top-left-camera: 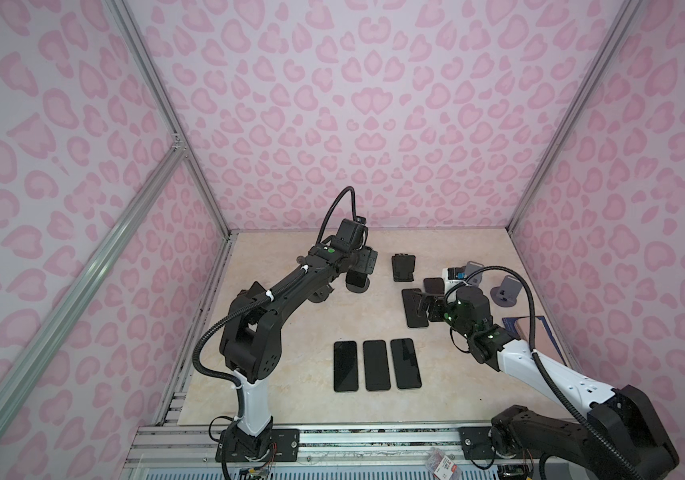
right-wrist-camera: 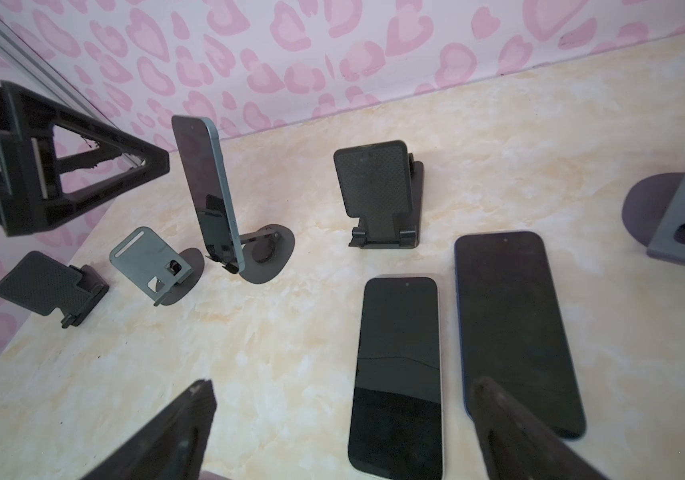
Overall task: Remove the phone from the phone stand
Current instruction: 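Raise the right gripper toward the far stands while the left gripper reaches forward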
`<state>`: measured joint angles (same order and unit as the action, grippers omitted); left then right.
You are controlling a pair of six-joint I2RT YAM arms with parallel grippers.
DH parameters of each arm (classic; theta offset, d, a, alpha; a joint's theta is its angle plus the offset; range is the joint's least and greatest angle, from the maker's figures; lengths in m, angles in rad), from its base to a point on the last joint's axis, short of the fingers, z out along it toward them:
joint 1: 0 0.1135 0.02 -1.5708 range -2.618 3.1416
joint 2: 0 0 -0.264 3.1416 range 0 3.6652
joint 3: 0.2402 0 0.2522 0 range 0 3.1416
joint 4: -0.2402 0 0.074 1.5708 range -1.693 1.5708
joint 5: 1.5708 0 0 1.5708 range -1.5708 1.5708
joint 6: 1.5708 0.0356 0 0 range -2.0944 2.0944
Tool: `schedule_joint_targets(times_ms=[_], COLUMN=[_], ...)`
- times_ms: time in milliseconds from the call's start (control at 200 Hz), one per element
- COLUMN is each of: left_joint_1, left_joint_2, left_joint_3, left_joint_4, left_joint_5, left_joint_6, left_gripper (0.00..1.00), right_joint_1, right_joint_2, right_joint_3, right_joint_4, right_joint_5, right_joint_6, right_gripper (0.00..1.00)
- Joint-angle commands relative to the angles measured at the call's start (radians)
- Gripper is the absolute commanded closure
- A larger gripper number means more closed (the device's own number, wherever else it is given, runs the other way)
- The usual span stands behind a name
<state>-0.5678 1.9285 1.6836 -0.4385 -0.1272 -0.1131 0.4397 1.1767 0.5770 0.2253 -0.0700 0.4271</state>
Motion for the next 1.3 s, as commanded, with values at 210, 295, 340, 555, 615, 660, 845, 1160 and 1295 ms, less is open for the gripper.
schedule_joint_targets(times_ms=[210,295,340,555,615,660,845,1160,1295], left_joint_1=[0.01,0.018,0.022,0.026,0.028,0.028,0.035,0.054,0.058], left_joint_2=[0.068,0.079,0.089,0.125,0.13,0.134,0.152,0.155,0.159], left_joint_3=[0.052,0.052,0.057,0.069,0.072,0.075,0.088,0.083,0.082], left_joint_4=[-0.012,0.003,0.008,0.02,0.026,0.03,0.039,0.065,0.068], left_joint_5=[0.029,0.021,0.03,0.038,0.038,0.034,0.037,0.094,0.103], left_joint_6=[0.032,0.006,0.002,-0.005,-0.003,0.003,0.033,0.069,0.088], left_gripper=[0.02,0.02,0.02,0.02,0.02,0.02,0.04,0.12,0.13], right_joint_1=[0.073,0.092,0.096,0.115,0.124,0.129,0.14,0.142,0.143], right_joint_2=[0.02,0.02,0.027,0.066,0.07,0.075,0.086,0.11,0.115], right_joint_3=[-0.006,-0.013,-0.011,-0.018,-0.019,-0.018,-0.016,-0.012,-0.01], right_joint_4=[0.072,0.088,0.09,0.118,0.126,0.128,0.128,0.132,0.134], right_joint_5=[0.107,0.132,0.134,0.154,0.163,0.172,0.196,0.201,0.198], right_joint_6=[-0.046,-0.059,-0.06,-0.063,-0.066,-0.071,-0.079,-0.077,-0.079], right_gripper=[0.02,0.02,0.02,0.02,0.02,0.03,0.03,0.05,0.06])
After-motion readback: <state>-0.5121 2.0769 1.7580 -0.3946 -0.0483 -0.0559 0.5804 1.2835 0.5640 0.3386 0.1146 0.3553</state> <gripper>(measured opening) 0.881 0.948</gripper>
